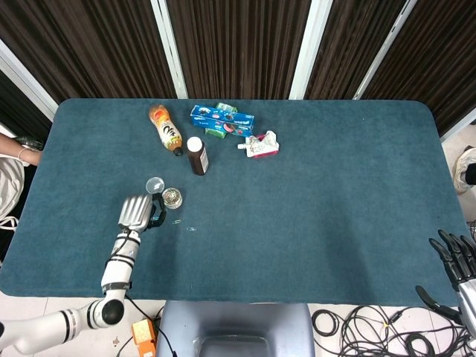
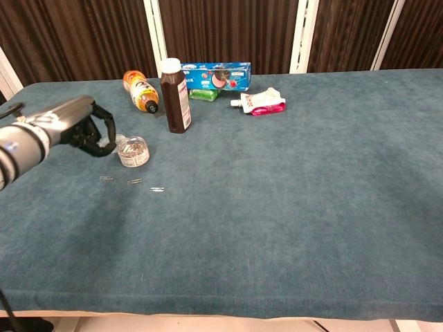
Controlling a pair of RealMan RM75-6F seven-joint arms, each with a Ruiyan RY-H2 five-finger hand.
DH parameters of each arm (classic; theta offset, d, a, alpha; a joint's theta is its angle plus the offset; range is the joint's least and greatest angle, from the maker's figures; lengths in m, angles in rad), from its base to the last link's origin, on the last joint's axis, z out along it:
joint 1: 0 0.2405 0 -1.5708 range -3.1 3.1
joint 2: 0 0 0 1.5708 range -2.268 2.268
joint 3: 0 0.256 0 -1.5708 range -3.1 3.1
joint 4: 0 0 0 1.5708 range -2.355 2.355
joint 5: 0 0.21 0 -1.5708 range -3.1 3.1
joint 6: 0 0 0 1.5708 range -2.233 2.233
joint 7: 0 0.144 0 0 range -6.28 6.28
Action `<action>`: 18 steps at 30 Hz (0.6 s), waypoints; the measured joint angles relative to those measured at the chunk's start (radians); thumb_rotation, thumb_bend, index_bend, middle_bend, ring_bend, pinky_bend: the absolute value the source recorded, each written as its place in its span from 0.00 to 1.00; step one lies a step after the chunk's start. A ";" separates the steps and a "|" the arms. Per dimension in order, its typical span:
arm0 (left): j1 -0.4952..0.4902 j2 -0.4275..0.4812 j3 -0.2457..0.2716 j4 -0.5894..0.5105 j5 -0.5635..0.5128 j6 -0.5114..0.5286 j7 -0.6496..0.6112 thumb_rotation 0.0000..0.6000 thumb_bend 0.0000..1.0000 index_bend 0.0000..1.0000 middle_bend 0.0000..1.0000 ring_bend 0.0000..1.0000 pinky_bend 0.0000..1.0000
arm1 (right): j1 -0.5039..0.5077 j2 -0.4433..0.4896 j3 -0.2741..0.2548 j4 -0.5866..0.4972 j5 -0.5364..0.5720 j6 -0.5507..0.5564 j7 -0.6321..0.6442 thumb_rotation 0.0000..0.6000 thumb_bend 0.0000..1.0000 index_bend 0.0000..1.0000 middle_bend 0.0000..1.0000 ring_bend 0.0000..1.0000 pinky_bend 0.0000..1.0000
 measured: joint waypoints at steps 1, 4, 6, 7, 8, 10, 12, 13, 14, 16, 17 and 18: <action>-0.012 -0.010 -0.010 0.023 -0.005 -0.009 -0.004 1.00 0.56 0.67 1.00 1.00 1.00 | 0.001 0.000 0.001 -0.001 0.001 -0.002 0.000 1.00 0.18 0.00 0.00 0.00 0.02; -0.052 -0.045 -0.037 0.108 -0.022 -0.043 -0.016 1.00 0.56 0.67 1.00 1.00 1.00 | 0.003 0.002 0.002 -0.002 0.005 -0.007 0.002 1.00 0.18 0.00 0.00 0.00 0.02; -0.080 -0.072 -0.052 0.169 -0.037 -0.068 -0.022 1.00 0.56 0.67 1.00 1.00 1.00 | 0.003 0.004 0.003 -0.002 0.007 -0.007 0.005 1.00 0.18 0.00 0.00 0.00 0.02; -0.091 -0.084 -0.058 0.193 -0.043 -0.079 -0.025 1.00 0.56 0.67 1.00 1.00 1.00 | 0.003 0.004 0.004 -0.002 0.008 -0.006 0.007 1.00 0.18 0.00 0.00 0.00 0.02; -0.104 -0.098 -0.065 0.223 -0.052 -0.093 -0.030 1.00 0.56 0.67 1.00 1.00 1.00 | 0.003 0.005 0.004 -0.001 0.009 -0.005 0.009 1.00 0.18 0.00 0.00 0.00 0.02; -0.120 -0.116 -0.074 0.263 -0.064 -0.111 -0.036 1.00 0.56 0.66 1.00 1.00 1.00 | 0.001 0.006 0.005 0.000 0.011 -0.002 0.013 1.00 0.18 0.00 0.00 0.00 0.02; -0.133 -0.133 -0.079 0.303 -0.076 -0.129 -0.044 1.00 0.56 0.66 1.00 1.00 1.00 | 0.000 0.006 0.005 0.001 0.011 -0.001 0.016 1.00 0.18 0.00 0.00 0.00 0.02; -0.137 -0.139 -0.080 0.317 -0.082 -0.137 -0.047 1.00 0.56 0.65 1.00 1.00 1.00 | -0.001 0.006 0.004 0.003 0.011 0.001 0.016 1.00 0.18 0.00 0.00 0.00 0.02; -0.141 -0.146 -0.082 0.333 -0.088 -0.147 -0.052 1.00 0.55 0.65 1.00 1.00 1.00 | -0.002 0.006 0.004 0.003 0.011 0.003 0.016 1.00 0.18 0.00 0.00 0.00 0.02; -0.145 -0.154 -0.081 0.350 -0.097 -0.159 -0.057 1.00 0.53 0.63 1.00 1.00 1.00 | -0.004 0.005 0.004 0.005 0.010 0.006 0.016 1.00 0.18 0.00 0.00 0.00 0.02; -0.147 -0.157 -0.080 0.357 -0.103 -0.165 -0.057 1.00 0.52 0.62 1.00 1.00 1.00 | -0.005 0.005 0.004 0.006 0.010 0.007 0.016 1.00 0.18 0.00 0.00 0.00 0.02; -0.147 -0.158 -0.079 0.360 -0.106 -0.168 -0.058 1.00 0.51 0.60 1.00 1.00 1.00 | -0.005 0.004 0.004 0.007 0.009 0.008 0.016 1.00 0.18 0.00 0.00 0.00 0.02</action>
